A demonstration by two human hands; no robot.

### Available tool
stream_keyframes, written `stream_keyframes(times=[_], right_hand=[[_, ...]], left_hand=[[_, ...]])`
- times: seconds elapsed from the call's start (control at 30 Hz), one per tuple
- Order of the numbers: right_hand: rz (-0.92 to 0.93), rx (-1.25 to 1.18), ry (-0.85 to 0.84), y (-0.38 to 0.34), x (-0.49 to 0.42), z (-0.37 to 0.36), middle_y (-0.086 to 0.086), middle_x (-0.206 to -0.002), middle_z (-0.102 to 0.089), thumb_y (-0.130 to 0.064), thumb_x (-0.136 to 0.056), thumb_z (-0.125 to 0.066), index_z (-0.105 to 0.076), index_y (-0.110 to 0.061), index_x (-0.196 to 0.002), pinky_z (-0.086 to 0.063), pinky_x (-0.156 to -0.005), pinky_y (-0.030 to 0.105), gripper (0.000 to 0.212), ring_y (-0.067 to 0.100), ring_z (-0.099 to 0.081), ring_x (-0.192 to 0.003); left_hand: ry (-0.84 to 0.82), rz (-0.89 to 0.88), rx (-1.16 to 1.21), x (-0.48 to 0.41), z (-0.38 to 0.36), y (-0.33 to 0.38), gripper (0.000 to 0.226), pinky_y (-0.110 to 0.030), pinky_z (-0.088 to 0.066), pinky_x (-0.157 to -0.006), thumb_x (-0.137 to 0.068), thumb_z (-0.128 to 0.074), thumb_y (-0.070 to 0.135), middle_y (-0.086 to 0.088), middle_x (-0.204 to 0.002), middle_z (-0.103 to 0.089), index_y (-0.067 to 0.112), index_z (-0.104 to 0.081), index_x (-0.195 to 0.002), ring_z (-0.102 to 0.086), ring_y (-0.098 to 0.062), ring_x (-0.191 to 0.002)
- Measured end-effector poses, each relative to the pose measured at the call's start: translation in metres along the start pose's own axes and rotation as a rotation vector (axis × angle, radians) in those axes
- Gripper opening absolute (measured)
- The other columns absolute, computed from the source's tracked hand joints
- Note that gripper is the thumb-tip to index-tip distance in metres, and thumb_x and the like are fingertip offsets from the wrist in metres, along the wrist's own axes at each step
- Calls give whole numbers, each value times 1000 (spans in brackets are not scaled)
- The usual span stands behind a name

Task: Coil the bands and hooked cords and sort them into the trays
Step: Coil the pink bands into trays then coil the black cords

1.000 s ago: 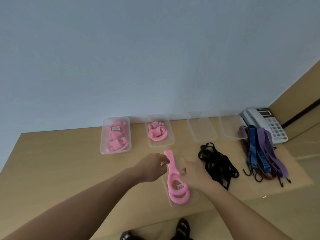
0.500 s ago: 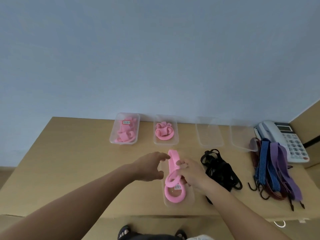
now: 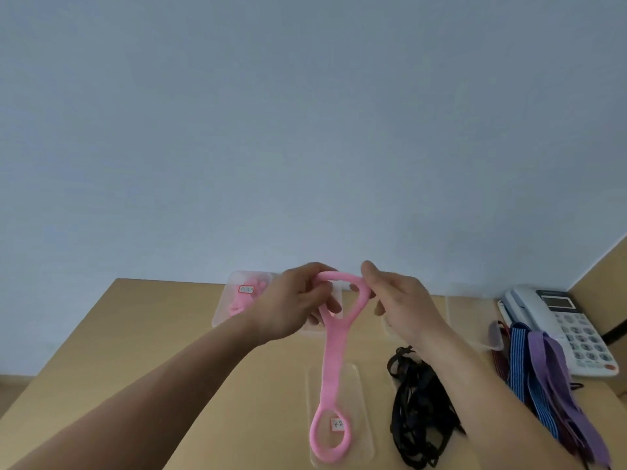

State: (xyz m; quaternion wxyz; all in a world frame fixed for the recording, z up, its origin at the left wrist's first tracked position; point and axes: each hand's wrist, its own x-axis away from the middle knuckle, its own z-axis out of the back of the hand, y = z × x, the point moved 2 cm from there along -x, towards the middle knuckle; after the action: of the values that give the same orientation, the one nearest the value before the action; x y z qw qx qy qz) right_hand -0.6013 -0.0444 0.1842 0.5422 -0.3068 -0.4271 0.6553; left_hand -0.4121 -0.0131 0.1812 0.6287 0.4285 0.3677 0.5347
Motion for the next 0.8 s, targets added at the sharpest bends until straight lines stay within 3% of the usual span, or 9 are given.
stream_keyframes(times=[0.1, 0.2, 0.3, 0.4, 0.53, 0.67, 0.8], right_hand=[[158, -47, 45, -23, -3, 8, 6, -84, -66, -54, -96, -47, -70, -13, -87, -44, -66, 23, 48, 16, -61, -74], [196, -96, -14, -34, -4, 6, -3, -71, -71, -40, -97, -55, -73, -14, -79, -41, -54, 9, 36, 0, -61, -59], [177, -142, -32, -36, -6, 5, -5, -63, -68, -35, -96, -59, -71, -12, -73, -40, -50, 10, 34, -1, -54, -47], [152, -255, -30, -38, -7, 6, -3, -65, -69, -32, -93, -64, -75, -19, -74, -43, -49, 14, 26, 3, -56, -51], [170, -333, -60, -39, -9, 4, -7, -70, -69, -22, -88, -70, -78, -24, -83, -45, -53, 14, 9, 4, -59, -60], [202, -355, -64, -38, -11, 0, -12, -67, -66, -18, -82, -77, -78, -27, -85, -46, -55, 13, 10, 2, -59, -62], [234, -273, -53, -34, -13, -3, -8, -83, -75, -23, -77, -83, -75, -34, -88, -50, -63, 16, 17, 5, -67, -76]], left_hand=[[-7, 19, 97, -3, 4, 15, 19, -37, -59, -68, -101, -47, 11, -8, -85, -76, 14, -62, -112, -71, -33, -78], [-14, 57, 153, -5, 4, 21, 22, -46, -58, -68, -98, -47, 8, -13, -88, -76, 9, -63, -113, -67, -45, -80], [-40, 102, 244, -5, 5, 22, 24, -42, -58, -62, -94, -50, 7, -18, -91, -75, 5, -64, -113, -67, -40, -73], [-95, 162, 355, -4, 10, 24, 28, -34, -55, -55, -87, -60, 25, -19, -90, -74, 4, -65, -104, -67, -34, -69], [-134, 254, 492, -9, 16, 26, 43, -38, -55, -56, -86, -57, 47, -19, -83, -69, 6, -66, -94, -62, -35, -66], [-109, 219, 493, -14, 21, 25, 31, -41, -54, -58, -93, -59, 36, -15, -79, -68, 6, -65, -93, -58, -34, -69], [-103, 146, 495, -17, 23, 25, 16, -36, -54, -60, -86, -66, 19, -15, -86, -70, 5, -61, -92, -59, -32, -70]])
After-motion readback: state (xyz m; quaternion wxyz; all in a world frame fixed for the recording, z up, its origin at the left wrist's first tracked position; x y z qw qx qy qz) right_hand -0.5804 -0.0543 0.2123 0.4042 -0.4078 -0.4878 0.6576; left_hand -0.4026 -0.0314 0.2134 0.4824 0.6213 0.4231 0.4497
